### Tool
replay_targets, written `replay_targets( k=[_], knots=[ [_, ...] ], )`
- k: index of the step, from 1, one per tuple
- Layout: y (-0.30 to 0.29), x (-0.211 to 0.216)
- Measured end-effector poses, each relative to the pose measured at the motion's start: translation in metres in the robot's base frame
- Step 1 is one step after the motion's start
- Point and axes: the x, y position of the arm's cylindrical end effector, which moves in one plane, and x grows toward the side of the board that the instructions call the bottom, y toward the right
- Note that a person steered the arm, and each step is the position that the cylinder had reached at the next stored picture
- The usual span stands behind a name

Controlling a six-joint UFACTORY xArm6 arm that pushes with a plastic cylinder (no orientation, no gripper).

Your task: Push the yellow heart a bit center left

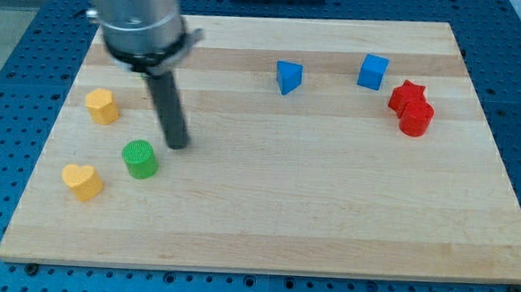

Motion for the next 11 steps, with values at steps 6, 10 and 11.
replay_targets(
  k=[6,10,11],
  knots=[
    [-0.207,0.099],
    [-0.137,0.139],
    [-0.112,0.128]
  ],
)
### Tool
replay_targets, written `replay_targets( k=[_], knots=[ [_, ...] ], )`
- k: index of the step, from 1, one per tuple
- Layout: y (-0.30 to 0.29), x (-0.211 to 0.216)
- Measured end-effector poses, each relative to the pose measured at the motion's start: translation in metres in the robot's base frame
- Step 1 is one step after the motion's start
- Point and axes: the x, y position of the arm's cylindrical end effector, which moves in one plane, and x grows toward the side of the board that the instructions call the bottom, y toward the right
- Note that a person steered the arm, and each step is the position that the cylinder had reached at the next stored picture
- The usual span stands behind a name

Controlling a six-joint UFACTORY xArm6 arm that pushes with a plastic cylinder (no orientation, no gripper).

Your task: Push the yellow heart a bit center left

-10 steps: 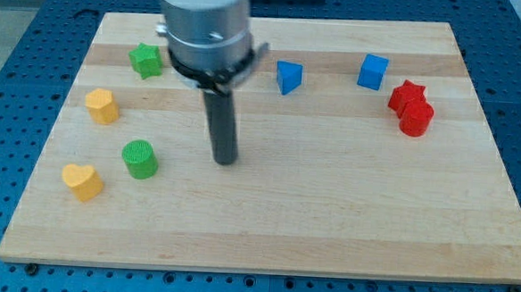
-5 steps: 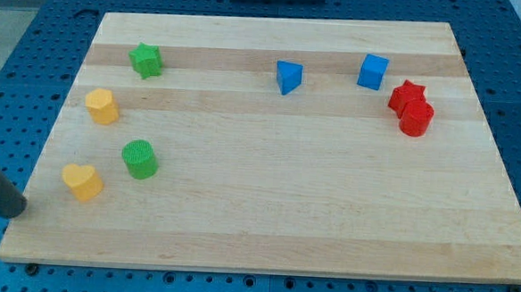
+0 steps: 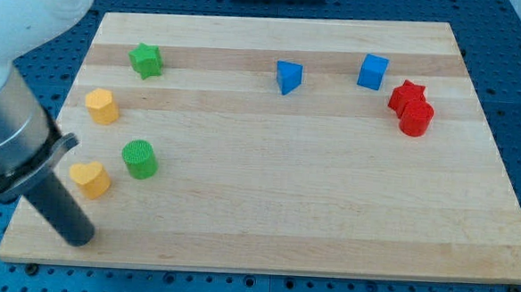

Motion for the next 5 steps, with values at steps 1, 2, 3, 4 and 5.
replay_targets(
  k=[1,2,3,4,5],
  knots=[
    [0.005,-0.029],
    [-0.029,-0.047],
    [-0.045,-0.064],
    [-0.045,-0.059],
    [-0.042,-0.039]
  ],
)
